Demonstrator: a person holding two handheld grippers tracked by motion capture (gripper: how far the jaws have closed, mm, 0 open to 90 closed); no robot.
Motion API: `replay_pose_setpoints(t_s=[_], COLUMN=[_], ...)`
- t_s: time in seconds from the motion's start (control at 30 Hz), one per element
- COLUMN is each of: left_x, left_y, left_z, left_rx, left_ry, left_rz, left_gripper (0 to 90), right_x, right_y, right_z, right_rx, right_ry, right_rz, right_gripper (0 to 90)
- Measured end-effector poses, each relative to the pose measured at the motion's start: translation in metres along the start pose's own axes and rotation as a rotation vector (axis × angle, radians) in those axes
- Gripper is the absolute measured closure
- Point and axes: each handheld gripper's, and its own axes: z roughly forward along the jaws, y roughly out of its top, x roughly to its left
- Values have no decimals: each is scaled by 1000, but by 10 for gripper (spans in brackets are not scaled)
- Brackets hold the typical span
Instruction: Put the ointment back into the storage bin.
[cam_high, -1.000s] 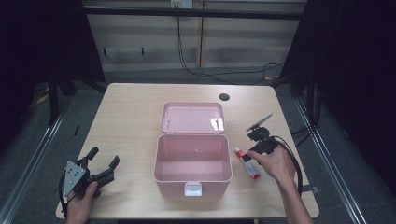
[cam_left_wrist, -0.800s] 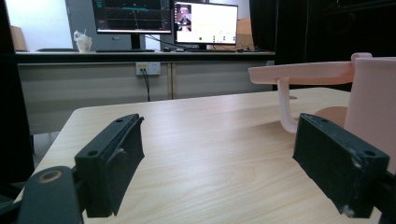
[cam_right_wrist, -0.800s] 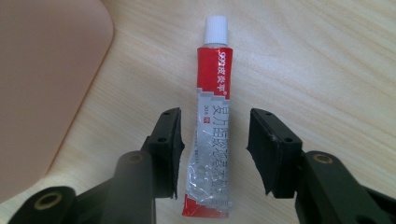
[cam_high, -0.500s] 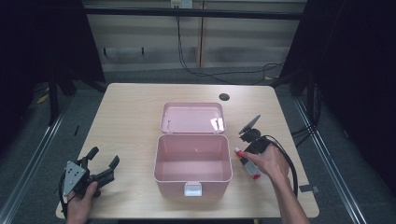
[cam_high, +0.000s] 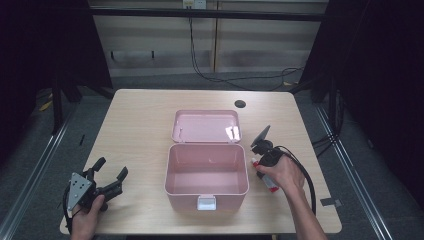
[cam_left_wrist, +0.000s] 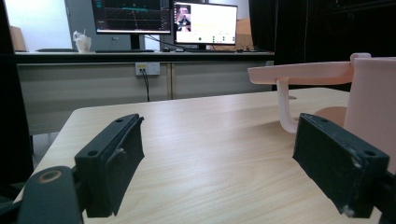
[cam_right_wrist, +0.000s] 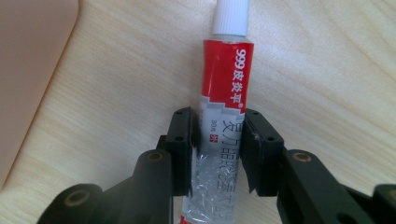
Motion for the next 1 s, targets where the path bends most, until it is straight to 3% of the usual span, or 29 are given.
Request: replay_pose_setpoints(t_s=[0.4, 1.0], left_x=[0, 1], left_y=[0, 0], left_z=[0, 0], left_rx=[2, 0], left_ry=[2, 6], left_rz=[2, 5], left_gripper=[158, 158], right_x=[-4, -12], right_y=[-1, -10], right_z=[-1, -14], right_rx=[10, -39], right_ry=[21, 69], right_rz=[21, 33], right_gripper=[717, 719])
